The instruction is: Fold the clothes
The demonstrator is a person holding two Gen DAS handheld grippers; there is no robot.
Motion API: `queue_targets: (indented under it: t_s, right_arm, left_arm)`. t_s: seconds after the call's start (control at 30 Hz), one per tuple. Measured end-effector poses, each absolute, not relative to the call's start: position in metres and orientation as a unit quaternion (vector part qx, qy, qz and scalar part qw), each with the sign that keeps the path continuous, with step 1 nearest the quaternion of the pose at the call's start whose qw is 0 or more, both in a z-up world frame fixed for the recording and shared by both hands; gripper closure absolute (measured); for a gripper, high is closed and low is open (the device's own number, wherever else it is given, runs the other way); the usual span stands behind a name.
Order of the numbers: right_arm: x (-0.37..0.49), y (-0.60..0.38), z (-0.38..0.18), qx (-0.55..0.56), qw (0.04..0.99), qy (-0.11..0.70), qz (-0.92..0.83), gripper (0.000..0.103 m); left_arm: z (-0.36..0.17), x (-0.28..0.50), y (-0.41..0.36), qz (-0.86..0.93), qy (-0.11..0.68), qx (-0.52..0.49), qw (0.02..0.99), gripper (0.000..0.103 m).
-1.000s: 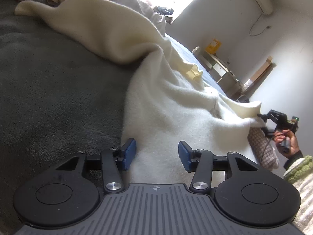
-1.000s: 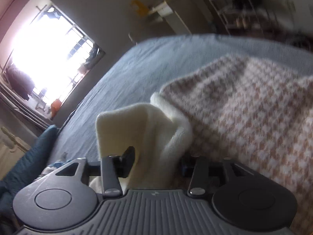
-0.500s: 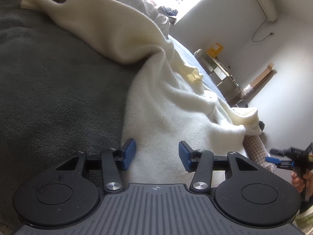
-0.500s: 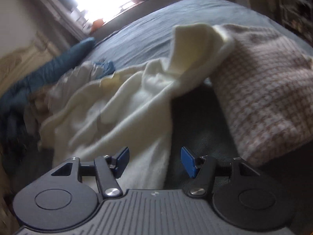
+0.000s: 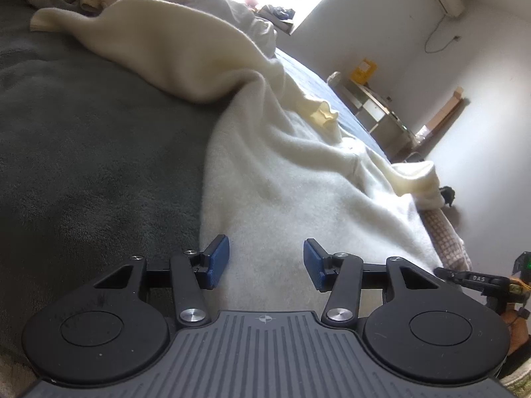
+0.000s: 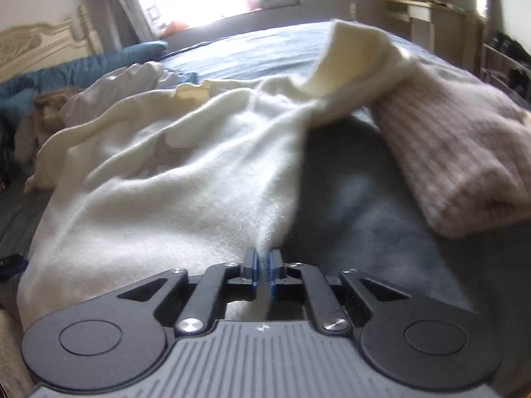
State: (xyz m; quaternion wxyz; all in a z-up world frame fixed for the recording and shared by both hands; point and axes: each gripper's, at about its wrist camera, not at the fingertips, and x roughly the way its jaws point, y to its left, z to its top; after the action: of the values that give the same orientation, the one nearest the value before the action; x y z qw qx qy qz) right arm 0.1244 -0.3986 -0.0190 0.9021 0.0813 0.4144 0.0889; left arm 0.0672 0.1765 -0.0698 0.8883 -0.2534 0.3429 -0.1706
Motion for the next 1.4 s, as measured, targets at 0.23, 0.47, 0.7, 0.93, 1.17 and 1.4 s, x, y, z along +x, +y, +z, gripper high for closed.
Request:
queue_targets:
  t_s: [0.23,0.47,0.7,0.93,1.17,1.4]
  right_arm:
    - [0.101,-0.406,-0.003,0.121,0.92,0.36,0.102,0.094]
    - [0.071,-0.341,0.025,0.038,0.932,0.31,0.184,0.09]
    - [0.061,-0.211,0.038,-0.03,0.89,0.284,0.356,0.063]
    - [0.065,-0.1,0.022,-0.112,0.842,0.324,0.417,0.063]
    - [0.042,-0.029,-0.015,-0.228,0.823,0.334,0.4,0.036]
    - [0.063,-0.056,-0.019,-0.136,0.848,0.367,0.359,0.093]
  left_arm:
    - [-0.07,0.052,0.172,-0.189,0.356,-0.237,0.884,0.053]
    - [-0.088,0.019,0.156,-0.202,0.367,-0.214,0.883,0.052]
    - [-0.095,-0.01,0.145,-0.238,0.353,-0.166,0.889,0.052]
    - [-0.111,-0.035,0.18,-0.218,0.351,-0.187,0.891,0.052]
    - [-0.118,-0.049,0.223,-0.196,0.337,-0.238,0.89,0.051]
    - [-0.116,-0.041,0.235,-0.218,0.322,-0.252,0.886,0.051]
